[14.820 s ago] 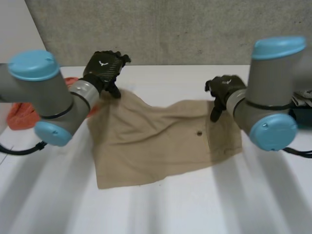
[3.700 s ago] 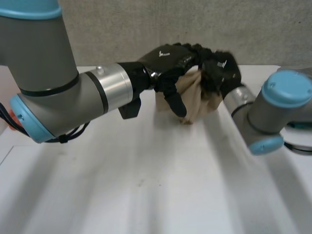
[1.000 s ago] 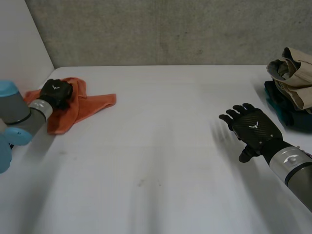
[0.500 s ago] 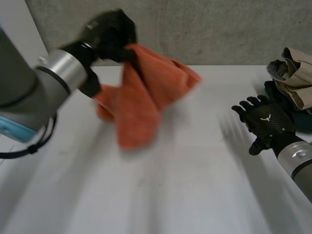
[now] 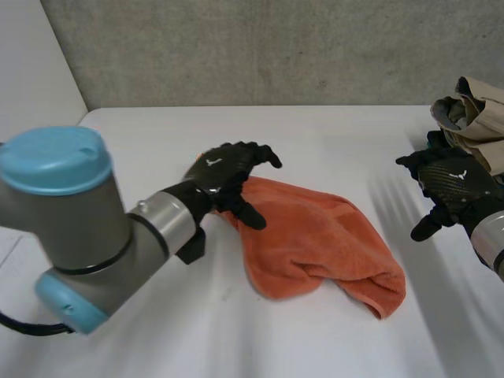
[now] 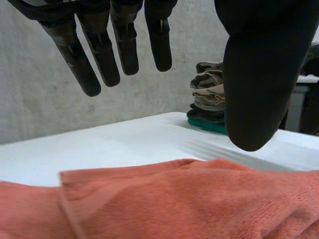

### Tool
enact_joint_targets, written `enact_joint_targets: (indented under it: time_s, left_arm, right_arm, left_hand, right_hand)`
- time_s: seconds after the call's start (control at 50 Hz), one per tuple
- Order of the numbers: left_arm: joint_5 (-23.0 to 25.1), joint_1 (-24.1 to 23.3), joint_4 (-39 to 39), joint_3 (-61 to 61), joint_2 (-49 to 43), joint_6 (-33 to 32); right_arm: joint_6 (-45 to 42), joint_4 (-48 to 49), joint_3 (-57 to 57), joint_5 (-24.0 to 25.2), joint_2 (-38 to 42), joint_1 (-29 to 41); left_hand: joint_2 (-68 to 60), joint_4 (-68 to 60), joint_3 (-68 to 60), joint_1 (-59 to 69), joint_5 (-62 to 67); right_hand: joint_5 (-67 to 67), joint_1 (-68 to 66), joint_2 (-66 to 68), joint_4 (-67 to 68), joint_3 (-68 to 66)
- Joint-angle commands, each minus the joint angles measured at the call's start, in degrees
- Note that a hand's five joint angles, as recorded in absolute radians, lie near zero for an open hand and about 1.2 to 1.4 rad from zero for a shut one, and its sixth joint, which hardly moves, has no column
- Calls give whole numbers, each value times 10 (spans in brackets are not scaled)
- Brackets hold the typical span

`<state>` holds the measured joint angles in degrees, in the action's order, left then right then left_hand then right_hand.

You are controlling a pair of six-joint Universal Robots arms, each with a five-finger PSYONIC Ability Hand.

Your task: Fold the laundry.

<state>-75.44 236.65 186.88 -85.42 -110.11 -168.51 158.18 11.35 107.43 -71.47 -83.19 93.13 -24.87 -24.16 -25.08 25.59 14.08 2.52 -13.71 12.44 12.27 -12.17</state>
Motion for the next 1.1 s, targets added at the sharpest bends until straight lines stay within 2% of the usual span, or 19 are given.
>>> enact_joint_targets:
  time_s: [0.02, 0.12, 0.2, 0.22, 0.26, 0.28, 0.36, 0.38, 0.4, 0.42, 0.44, 0.46, 0.48, 0.56, 0.82, 0.98, 1.02, 1.1]
  left_arm:
    - [0, 6, 16, -48, 53, -83]
    - [0, 5, 35, -39, 26, -144]
    - [0, 5, 41, -11, -30, -241]
    - [0, 6, 42, 6, -56, -289]
    - [-1, 10, 40, 24, -83, -335]
    - [-1, 20, 39, 42, -105, -372]
    - [11, 72, 38, 76, -144, -445]
    - [15, 80, 38, 82, -152, -451]
    - [23, 87, 38, 89, -160, -453]
    - [34, 90, 38, 98, -168, -454]
    - [56, 93, 38, 118, -184, -454]
    - [69, 93, 37, 126, -193, -453]
    - [81, 93, 37, 133, -200, -453]
    - [122, 96, 37, 155, -229, -459]
    - [158, 83, 47, 172, -269, -459]
    - [159, 63, 49, 206, -308, -459]
    - [158, 62, 49, 211, -312, -460]
    - [156, 57, 49, 221, -318, -460]
  right_arm:
    - [-33, -163, -86, 56, 6, -1]
    - [-75, -218, -103, 91, 25, 5]
    - [-105, -222, -81, 92, 28, 12]
    - [-106, -220, -75, 92, 27, 18]
    - [-100, -208, -65, 90, 20, 50]
    - [-98, -201, -63, 89, 15, 64]
    - [-73, -154, -53, 67, 4, 137]
    - [-70, -143, -53, 55, 6, 153]
    - [-67, -126, -57, 20, 11, 185]
    - [-67, -126, -57, 19, 11, 185]
    - [-67, -114, -64, -22, 28, 207]
    - [-67, -111, -65, -38, 35, 214]
    - [-74, -103, -67, -78, 52, 225]
    - [-81, -95, -72, -146, 72, 231]
    - [-86, -83, -11, -136, 75, 224]
    - [-87, -63, 10, -123, 74, 198]
    - [-87, -61, 10, -124, 74, 197]
    - [-83, -61, 12, -126, 74, 191]
  left_hand:
    - [-7, -14, -4, -1, 14]
    - [0, -7, 2, -7, 8]
    - [14, 7, 16, -21, -6]
    - [14, 7, 16, -21, -6]
    - [15, 8, 17, -23, -7]
    - [15, 8, 17, -23, -7]
    - [15, 8, 17, -23, -7]
    - [17, 10, 19, -24, -9]
    - [19, 12, 21, -26, -11]
    - [19, 12, 21, -26, -11]
    - [19, 12, 21, -26, -11]
    - [19, 12, 21, -26, -11]
    - [19, 12, 21, -26, -11]
    - [0, -7, 2, -7, 8]
    - [-62, -69, -60, 55, 70]
    - [-74, -81, -72, 66, 82]
    - [-122, -129, -120, 115, 130]
    - [-376, -383, -374, 369, 384]
  right_hand:
    - [-25, 37, -24, -23, 22]
    - [-25, 37, -24, -23, 22]
    - [-25, 37, -24, -23, 22]
    - [-25, 37, -24, -23, 22]
    - [-25, 37, -24, -23, 22]
    - [-25, 37, -24, -23, 22]
    - [-25, 37, -24, -23, 22]
    - [-25, 37, -24, -23, 22]
    - [-25, 37, -24, -23, 22]
    - [-25, 37, -24, -23, 22]
    - [-25, 37, -24, -23, 22]
    - [-25, 37, -24, -23, 22]
    - [-25, 37, -24, -23, 22]
    - [-25, 37, -24, -23, 22]
    - [-25, 37, -24, -23, 22]
    - [-25, 37, -24, -23, 22]
    - [-25, 37, -24, -23, 22]
    - [-25, 37, -24, -23, 22]
